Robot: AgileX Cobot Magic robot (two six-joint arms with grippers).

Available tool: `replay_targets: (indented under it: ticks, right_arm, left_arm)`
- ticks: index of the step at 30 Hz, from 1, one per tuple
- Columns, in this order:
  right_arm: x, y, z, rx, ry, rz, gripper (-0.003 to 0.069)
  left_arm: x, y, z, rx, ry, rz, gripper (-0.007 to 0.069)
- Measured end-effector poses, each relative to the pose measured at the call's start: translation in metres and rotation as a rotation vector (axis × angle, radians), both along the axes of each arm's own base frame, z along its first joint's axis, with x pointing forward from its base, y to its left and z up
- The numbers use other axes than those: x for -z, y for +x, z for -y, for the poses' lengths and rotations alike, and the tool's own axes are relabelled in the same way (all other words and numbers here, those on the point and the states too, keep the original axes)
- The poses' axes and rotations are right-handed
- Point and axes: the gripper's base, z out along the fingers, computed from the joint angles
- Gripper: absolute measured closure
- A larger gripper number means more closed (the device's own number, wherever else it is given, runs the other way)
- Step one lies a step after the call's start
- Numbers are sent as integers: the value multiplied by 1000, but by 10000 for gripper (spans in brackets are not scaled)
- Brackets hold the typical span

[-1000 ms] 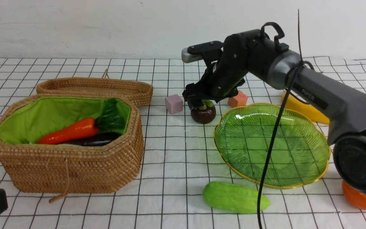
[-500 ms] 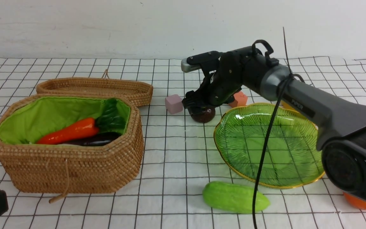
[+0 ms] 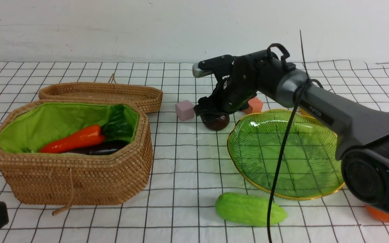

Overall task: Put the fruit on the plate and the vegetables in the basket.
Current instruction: Use the right arm to grab a mangosteen and put it into the right plate

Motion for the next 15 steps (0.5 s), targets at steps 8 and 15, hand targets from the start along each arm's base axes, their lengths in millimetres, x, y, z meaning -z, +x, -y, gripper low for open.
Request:
replay_targets:
  ticks: [8,15]
  right_arm:
    - [-75,-24,4,0,84,-8,88]
    - [-168,-82,15,-51,111,-62,88]
  left_arm:
    - [0,0,0,-4,8,6,638]
    - [2,0,-1,-4,22,-10,638]
